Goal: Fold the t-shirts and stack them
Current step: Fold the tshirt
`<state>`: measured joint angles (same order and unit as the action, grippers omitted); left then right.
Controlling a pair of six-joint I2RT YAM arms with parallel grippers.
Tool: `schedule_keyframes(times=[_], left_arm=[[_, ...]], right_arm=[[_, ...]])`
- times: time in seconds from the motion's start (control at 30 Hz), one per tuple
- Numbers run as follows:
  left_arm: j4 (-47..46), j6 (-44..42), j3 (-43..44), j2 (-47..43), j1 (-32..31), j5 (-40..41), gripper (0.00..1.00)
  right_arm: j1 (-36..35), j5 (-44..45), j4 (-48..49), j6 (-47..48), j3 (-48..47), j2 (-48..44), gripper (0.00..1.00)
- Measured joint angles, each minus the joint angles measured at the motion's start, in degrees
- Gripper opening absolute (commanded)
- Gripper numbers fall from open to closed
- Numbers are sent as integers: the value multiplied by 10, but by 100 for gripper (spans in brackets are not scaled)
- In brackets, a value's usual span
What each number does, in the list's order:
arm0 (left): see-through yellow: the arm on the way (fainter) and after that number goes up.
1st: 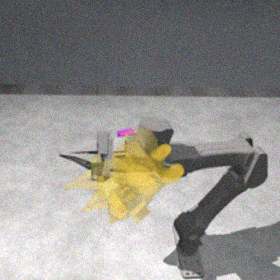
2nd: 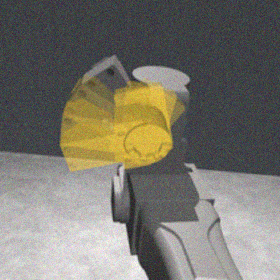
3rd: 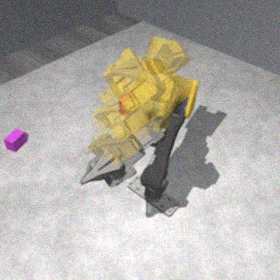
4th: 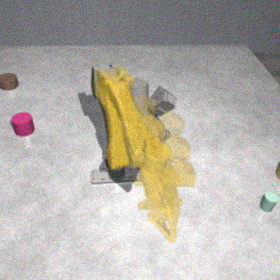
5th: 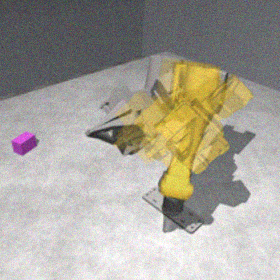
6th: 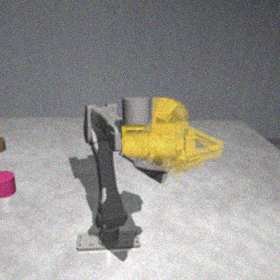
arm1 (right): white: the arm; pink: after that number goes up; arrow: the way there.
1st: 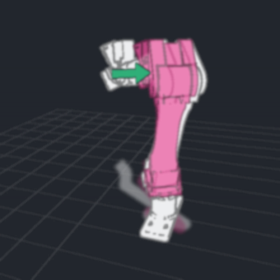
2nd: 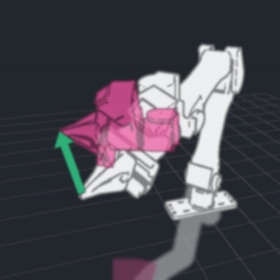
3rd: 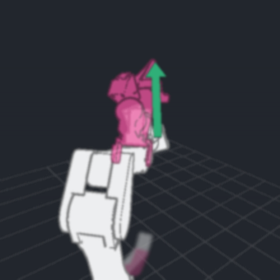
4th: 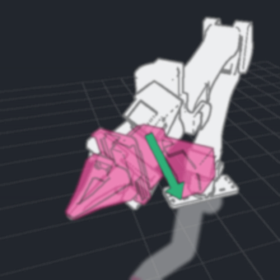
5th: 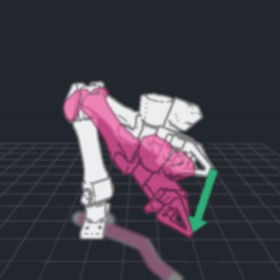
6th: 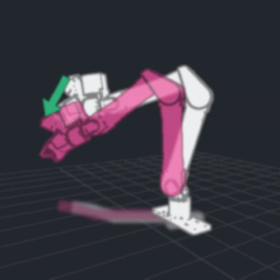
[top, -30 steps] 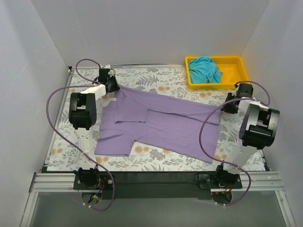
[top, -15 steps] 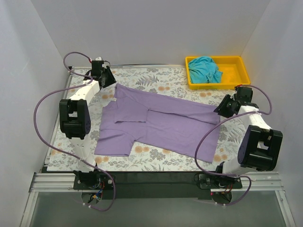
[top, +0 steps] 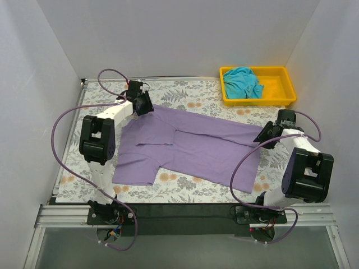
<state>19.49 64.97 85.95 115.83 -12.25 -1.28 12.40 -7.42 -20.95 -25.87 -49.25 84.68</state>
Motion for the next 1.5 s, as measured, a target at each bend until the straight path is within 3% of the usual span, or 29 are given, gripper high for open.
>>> schedule_keyframes(times=[0.67,0.9,1.07,1.37,1.47,1.5], left_arm=[[-2,1,0,50,-10,16,34],[-3,5,0,52,-10,25,31],[-5,7,0,55,-10,33,30],[-5,10,0,55,-10,36,30],[-5,11,0,55,-10,37,30],[-5,11,0,55,-10,37,30]], right_arm=[[0,27,28,-28,23,39,35],[3,33,30,-25,23,40,11],[7,38,26,-17,23,38,3],[14,45,8,-2,23,21,4],[15,45,0,3,23,21,11],[15,45,-2,5,23,21,19]])
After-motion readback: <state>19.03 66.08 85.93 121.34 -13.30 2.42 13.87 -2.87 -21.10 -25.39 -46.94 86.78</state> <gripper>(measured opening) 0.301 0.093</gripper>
